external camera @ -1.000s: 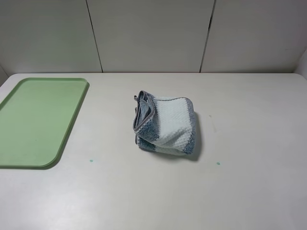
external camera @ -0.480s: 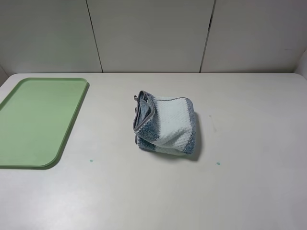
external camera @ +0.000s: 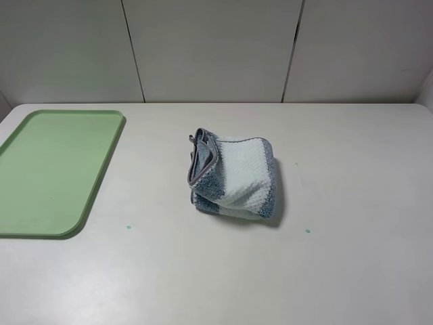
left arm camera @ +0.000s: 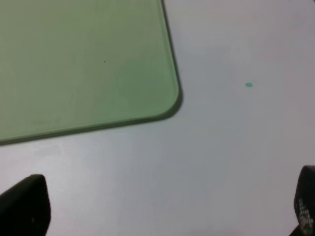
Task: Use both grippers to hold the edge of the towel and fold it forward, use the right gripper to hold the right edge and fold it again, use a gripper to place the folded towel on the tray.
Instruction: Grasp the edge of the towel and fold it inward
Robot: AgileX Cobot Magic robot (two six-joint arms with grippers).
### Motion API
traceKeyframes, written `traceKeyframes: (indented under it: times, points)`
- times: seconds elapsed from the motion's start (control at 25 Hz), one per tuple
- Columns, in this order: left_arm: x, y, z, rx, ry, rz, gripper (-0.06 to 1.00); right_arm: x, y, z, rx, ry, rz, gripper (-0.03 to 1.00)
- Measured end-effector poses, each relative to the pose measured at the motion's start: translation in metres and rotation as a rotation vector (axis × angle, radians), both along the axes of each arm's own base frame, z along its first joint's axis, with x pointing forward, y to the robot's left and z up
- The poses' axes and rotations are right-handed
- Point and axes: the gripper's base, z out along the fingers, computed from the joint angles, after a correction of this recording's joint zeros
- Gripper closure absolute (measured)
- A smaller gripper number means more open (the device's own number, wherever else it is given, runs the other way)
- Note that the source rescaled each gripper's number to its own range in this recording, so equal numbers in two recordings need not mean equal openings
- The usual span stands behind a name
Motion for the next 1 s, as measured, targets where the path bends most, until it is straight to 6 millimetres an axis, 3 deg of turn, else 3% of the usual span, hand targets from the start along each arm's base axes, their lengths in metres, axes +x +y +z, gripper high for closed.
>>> traceKeyframes:
  times: [0.68,1.0]
  points:
    - [0.0023,-0.0007,0.0012,-0.013,-0.029,0.004,-0.05,0.0,0.0,0.0,-0.001,0.0,0.0,-0.03]
    - [0.0045,-0.0078,0.0046,-0.233,-0.048,0.117,-0.05,0.0,0.0,0.0,-0.001,0.0,0.0,-0.03]
